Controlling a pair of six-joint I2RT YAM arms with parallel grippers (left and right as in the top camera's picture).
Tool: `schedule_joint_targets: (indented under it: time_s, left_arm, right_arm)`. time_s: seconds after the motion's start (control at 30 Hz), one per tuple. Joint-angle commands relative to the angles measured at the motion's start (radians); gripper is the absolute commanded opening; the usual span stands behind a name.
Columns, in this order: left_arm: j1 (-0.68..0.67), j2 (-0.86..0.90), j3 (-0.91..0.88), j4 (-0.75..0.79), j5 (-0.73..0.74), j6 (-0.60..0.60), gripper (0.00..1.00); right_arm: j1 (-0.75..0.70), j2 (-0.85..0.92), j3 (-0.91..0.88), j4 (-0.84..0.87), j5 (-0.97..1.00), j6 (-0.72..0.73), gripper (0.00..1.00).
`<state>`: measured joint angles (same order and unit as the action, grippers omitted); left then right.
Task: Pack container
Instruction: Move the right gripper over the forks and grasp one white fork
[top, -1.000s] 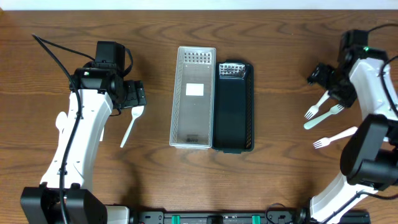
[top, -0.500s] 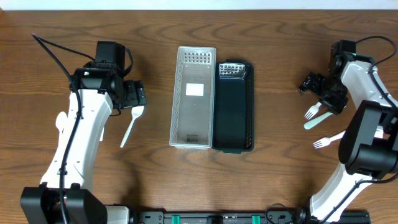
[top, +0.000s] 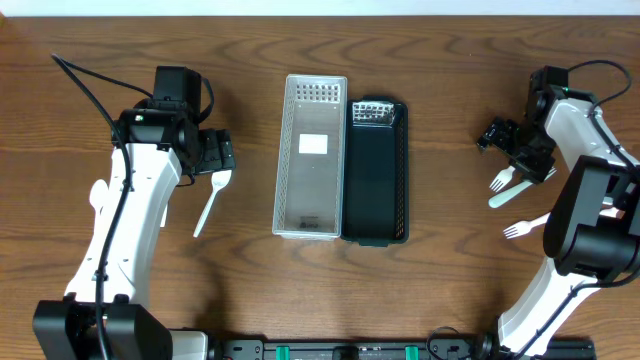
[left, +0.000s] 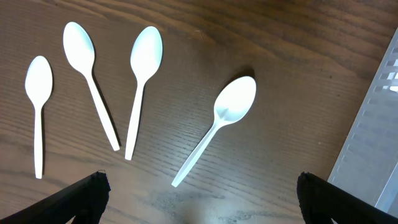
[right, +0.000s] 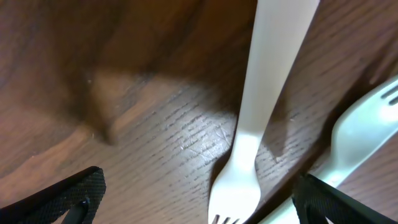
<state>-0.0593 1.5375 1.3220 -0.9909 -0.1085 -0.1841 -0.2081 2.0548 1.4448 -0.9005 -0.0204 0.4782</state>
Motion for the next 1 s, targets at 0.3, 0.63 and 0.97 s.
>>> schedule_joint_targets:
  time_s: [0.3,0.63,0.97]
  left_arm:
    - [0.006,-0.013,0.017,-0.003,-0.007,-0.012,0.98]
    - [0.006,-0.013,0.017,-0.003,-0.007,-0.012,0.98]
    - [0.006,-0.013,0.017,-0.003,-0.007,-0.012,0.98]
  right_arm:
    - [0.007,0.007,-0.068,0.026,-0.009,-0.015,0.99]
    - [0.007,0.007,-0.068,0.021,-0.015,-0.015,0.88]
    - [0.007,0.007,-0.068,0.018,-0.015,-0.015,0.57]
